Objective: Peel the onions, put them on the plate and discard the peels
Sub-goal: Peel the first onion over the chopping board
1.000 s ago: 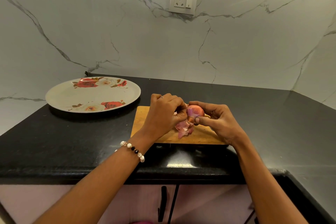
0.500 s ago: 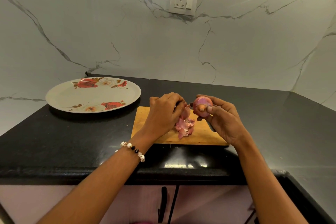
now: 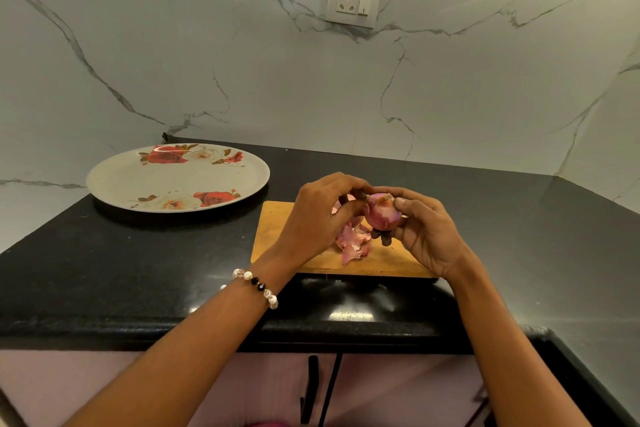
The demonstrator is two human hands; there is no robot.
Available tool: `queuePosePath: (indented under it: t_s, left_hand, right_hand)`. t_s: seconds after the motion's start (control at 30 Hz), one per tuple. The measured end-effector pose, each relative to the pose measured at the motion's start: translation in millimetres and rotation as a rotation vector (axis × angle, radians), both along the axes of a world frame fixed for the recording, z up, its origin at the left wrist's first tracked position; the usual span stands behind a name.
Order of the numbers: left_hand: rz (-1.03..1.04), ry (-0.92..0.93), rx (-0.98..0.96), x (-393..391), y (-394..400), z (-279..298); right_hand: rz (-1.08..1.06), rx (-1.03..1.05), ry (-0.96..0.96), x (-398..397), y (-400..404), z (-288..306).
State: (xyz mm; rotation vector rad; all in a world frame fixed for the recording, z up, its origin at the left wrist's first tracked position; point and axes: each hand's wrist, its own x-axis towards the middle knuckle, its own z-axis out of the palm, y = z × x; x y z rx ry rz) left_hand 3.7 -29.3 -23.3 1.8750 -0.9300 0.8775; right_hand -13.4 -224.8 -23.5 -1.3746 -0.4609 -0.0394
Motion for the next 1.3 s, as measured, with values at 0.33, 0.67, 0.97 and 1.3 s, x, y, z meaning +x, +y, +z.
queuePosePath:
  t_s: [0.33, 0.67, 0.97, 1.3]
  left_hand:
    - [-0.001, 0.092, -0.034, -3, 1, 3]
    - [0.098, 0.083, 0.061, 3, -2, -2]
    - [0.170, 0.096, 0.196, 1, -4, -5]
    - [0.176, 0.075, 0.210, 1, -5, -7]
  right_hand:
    - [0.051, -0.026, 0.056, 2, -2, -2]
    - [0.033, -0.021, 0.081, -3, 1, 0]
    - [0.016, -0.003, 0.108, -3, 1, 0]
    - [-0.020, 0.062, 0.097, -3, 3, 3]
